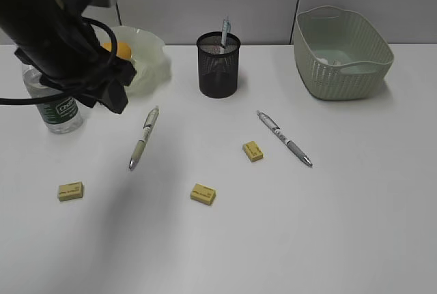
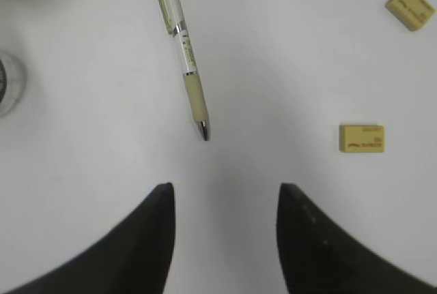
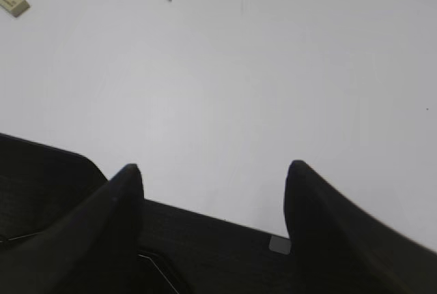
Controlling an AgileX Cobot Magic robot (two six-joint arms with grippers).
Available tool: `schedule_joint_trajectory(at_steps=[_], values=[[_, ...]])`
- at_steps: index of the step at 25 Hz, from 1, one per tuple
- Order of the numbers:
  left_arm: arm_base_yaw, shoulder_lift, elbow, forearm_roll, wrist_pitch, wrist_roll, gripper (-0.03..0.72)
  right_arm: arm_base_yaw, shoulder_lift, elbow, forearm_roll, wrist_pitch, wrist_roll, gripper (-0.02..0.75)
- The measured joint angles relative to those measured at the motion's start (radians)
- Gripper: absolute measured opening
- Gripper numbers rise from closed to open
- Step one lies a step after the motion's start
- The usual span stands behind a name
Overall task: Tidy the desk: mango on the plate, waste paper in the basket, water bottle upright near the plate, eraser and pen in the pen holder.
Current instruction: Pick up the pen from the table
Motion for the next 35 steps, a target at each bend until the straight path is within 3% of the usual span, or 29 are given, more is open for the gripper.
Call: schedule_joint_trajectory(at_steps=[19, 35], values=[[0.001, 0.395, -0.192, 0.036, -0.082, -0.046, 0.372, 0.000, 0.000, 0.000, 0.000, 0.000, 0.000, 0.512], [0.037, 0.499, -0.204, 0.041, -0.154, -0.056, 0.372, 0.000, 0.000, 0.000, 0.000, 0.000, 0.000, 0.512]])
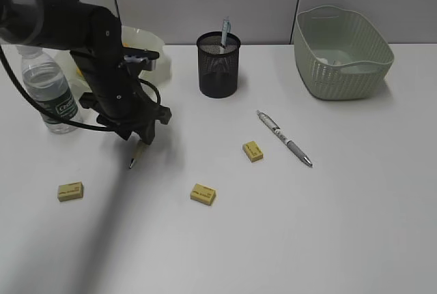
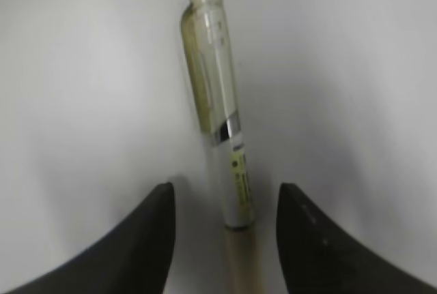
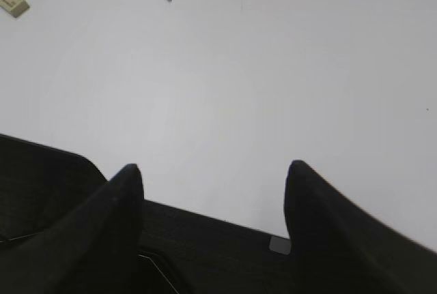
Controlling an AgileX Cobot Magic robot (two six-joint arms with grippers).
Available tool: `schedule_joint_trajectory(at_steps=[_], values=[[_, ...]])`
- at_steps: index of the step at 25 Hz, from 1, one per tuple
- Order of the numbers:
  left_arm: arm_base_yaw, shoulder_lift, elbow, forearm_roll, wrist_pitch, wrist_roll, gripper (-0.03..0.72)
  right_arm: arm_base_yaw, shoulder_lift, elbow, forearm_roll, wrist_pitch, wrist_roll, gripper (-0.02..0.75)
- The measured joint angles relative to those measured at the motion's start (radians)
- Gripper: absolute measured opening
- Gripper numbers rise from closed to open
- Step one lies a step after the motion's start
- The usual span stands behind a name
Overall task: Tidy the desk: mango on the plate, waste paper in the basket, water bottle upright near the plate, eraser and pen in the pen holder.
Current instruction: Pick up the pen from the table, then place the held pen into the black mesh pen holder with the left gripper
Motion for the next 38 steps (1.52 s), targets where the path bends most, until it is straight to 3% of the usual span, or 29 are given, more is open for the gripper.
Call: schedule_joint_trajectory(at_steps=[12, 15, 20, 29, 38], values=[[0.000, 0.043, -0.027, 0.008, -0.035, -0.003, 0.307, 0.000, 0.000, 0.000, 0.000, 0.000, 0.000, 0.512], [0.000, 0.054, -0.049, 0.017, -0.044, -0.003, 0.256, 0.000, 0.000, 0.000, 0.000, 0.000, 0.000, 0.512], [0.000, 0.068, -0.073, 0.017, -0.042, -0.006, 0.097, 0.000, 0.000, 0.000, 0.000, 0.000, 0.000, 0.512], [0.000, 0.080, -0.131, 0.012, 0.066, -0.006, 0.098, 0.000, 0.000, 0.000, 0.000, 0.000, 0.001, 0.512], [0.000, 0.081, -0.419, 0.004, 0.388, 0.016, 0.098, 0.000, 0.000, 0.000, 0.000, 0.000, 0.001, 0.512]])
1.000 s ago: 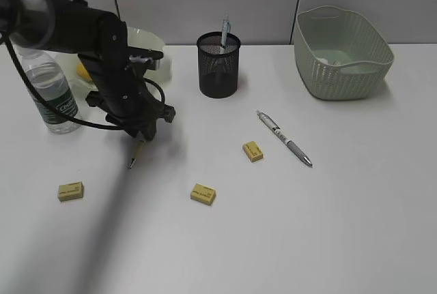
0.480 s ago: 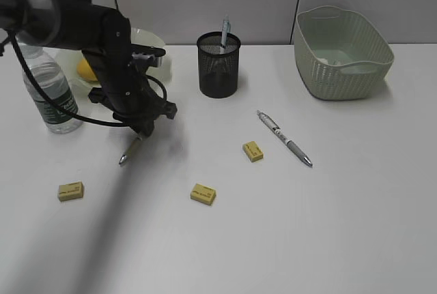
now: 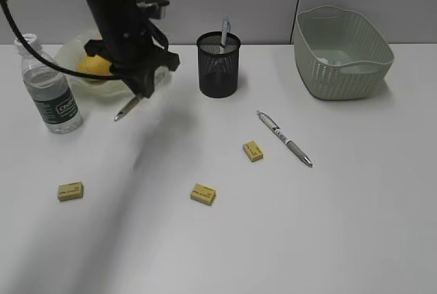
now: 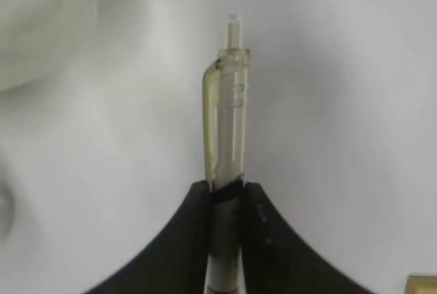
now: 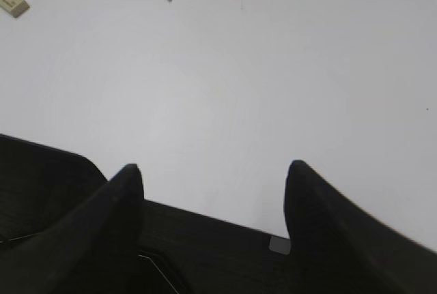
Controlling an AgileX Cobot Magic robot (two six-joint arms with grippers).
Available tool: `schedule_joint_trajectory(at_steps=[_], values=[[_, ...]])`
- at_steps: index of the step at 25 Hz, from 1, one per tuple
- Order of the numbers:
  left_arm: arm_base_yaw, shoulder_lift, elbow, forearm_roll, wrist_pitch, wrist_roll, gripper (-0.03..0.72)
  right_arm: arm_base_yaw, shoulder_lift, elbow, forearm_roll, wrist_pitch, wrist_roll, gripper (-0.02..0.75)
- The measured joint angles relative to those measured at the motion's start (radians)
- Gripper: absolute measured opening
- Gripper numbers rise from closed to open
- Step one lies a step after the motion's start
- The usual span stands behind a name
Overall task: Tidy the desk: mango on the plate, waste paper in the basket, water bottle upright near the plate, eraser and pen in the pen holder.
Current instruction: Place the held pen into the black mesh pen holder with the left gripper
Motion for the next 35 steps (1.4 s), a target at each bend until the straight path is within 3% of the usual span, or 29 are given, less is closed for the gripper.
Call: schedule_joint_trajectory(at_steps=[20, 25, 35], values=[[0.000, -0.363, -0.036, -0.008, -0.078, 0.008, 0.097, 0.000, 0.000, 0.000, 0.000, 0.000, 0.001, 0.512], [0.000, -0.376, 0.036, -0.071, -0.205, 0.008, 0.097, 0.000, 0.000, 0.000, 0.000, 0.000, 0.001, 0.512], [-0.005, -0.381, 0.222, -0.154, -0.652, 0.008, 0.097, 0.000, 0.000, 0.000, 0.000, 0.000, 0.002, 0.512]])
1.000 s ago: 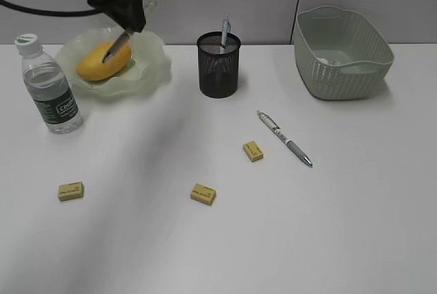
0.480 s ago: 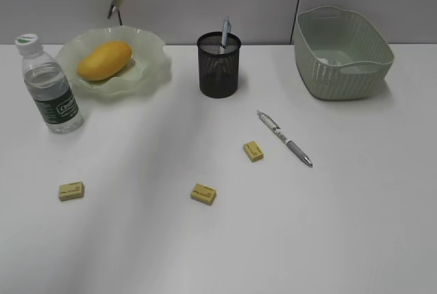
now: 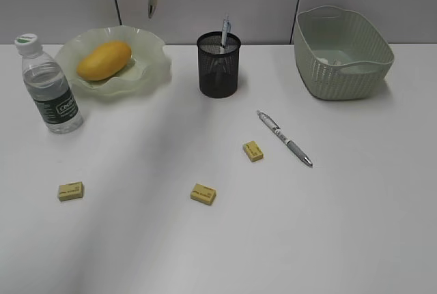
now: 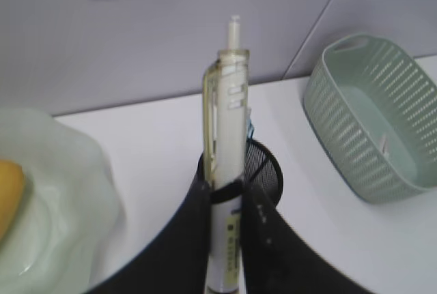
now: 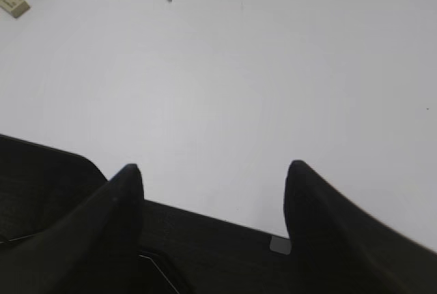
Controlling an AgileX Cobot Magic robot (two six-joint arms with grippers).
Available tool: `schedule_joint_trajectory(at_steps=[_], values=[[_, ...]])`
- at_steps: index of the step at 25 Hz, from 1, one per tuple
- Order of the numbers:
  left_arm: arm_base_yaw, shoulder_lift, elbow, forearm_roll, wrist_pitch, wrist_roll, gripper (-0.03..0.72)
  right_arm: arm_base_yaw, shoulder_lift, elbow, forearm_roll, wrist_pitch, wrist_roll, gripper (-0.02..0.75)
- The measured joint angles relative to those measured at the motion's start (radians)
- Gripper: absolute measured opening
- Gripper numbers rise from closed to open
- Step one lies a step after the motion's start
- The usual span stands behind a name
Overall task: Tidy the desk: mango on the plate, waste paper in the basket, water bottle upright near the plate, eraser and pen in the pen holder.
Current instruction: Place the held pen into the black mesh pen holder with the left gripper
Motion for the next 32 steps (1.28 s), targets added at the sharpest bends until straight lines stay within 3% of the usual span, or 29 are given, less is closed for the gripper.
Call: schedule_joint_trajectory(at_steps=[14, 24, 32], values=[[-0.003, 0.143, 0.004, 0.018, -0.346, 0.000, 0.097, 0.000, 0.000, 0.000, -0.001, 0.000, 0.001, 0.512], [-0.100, 0.265, 0.010, 0.021, -0.683, 0.000, 0.097, 0.000, 0.000, 0.000, -0.002, 0.000, 0.003, 0.512], [-0.104, 0.366, 0.010, 0.062, -0.794, 0.000, 0.097, 0.000, 0.000, 0.000, -0.002, 0.000, 0.003, 0.512]])
